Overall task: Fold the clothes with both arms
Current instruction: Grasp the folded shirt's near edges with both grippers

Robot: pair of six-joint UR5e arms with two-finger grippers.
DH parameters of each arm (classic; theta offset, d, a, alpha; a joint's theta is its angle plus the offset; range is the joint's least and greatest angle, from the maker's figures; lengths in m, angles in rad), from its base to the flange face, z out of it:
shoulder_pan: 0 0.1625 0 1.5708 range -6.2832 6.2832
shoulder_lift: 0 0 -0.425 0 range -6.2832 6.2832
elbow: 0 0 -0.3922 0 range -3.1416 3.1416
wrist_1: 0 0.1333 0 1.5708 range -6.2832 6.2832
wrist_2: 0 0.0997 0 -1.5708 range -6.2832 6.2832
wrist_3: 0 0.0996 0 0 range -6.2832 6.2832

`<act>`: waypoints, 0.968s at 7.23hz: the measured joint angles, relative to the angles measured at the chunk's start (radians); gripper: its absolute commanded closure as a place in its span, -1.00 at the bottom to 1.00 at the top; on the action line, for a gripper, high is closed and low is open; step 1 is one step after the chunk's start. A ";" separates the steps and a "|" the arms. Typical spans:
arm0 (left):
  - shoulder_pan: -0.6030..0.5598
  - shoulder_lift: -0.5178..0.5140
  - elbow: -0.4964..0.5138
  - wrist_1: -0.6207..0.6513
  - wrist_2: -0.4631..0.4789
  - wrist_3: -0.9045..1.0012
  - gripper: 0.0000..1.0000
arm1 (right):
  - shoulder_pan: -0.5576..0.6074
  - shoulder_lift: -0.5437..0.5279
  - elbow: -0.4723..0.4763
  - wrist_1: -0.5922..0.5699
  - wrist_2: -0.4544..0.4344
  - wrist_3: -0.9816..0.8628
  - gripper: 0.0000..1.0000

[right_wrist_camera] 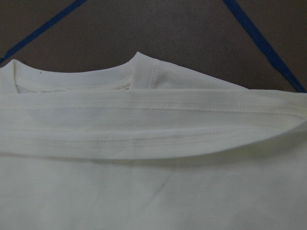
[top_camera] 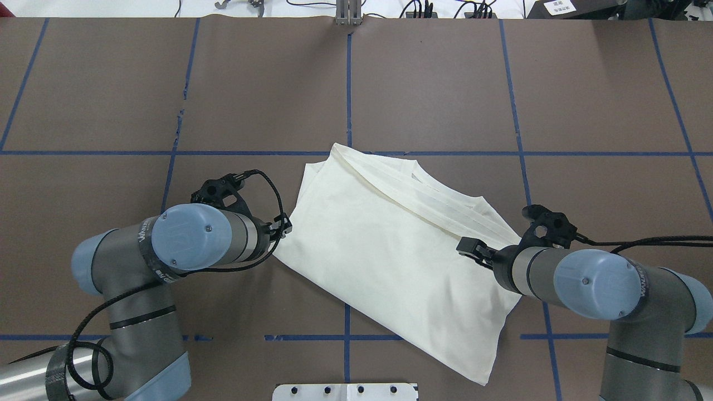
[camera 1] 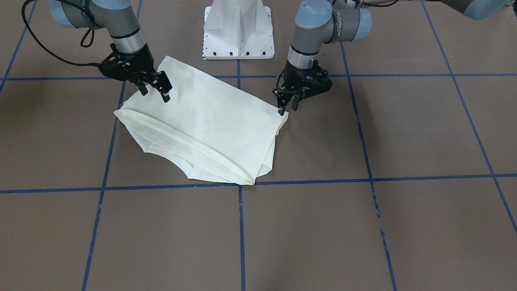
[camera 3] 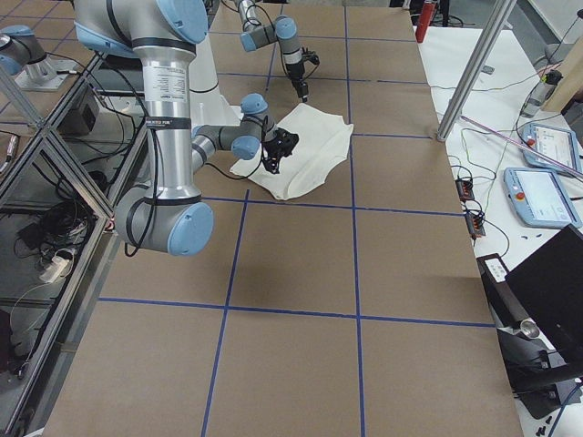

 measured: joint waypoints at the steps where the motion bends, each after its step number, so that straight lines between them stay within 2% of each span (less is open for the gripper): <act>1: 0.009 -0.002 0.008 0.000 0.001 -0.001 -0.12 | 0.011 0.007 -0.010 0.001 -0.002 -0.009 -1.00; 3: 0.024 -0.005 0.022 -0.004 0.000 -0.001 -0.06 | 0.026 0.017 -0.018 0.001 -0.005 -0.013 -1.00; 5: 0.036 -0.007 0.037 -0.008 -0.001 0.002 0.13 | 0.030 0.022 -0.021 0.001 -0.005 -0.014 -1.00; 6: 0.037 -0.008 0.043 -0.009 -0.001 0.002 0.35 | 0.031 0.022 -0.021 0.001 -0.005 -0.014 -1.00; 7: 0.038 -0.011 0.046 -0.010 -0.001 0.002 0.70 | 0.032 0.023 -0.021 0.001 -0.005 -0.014 -1.00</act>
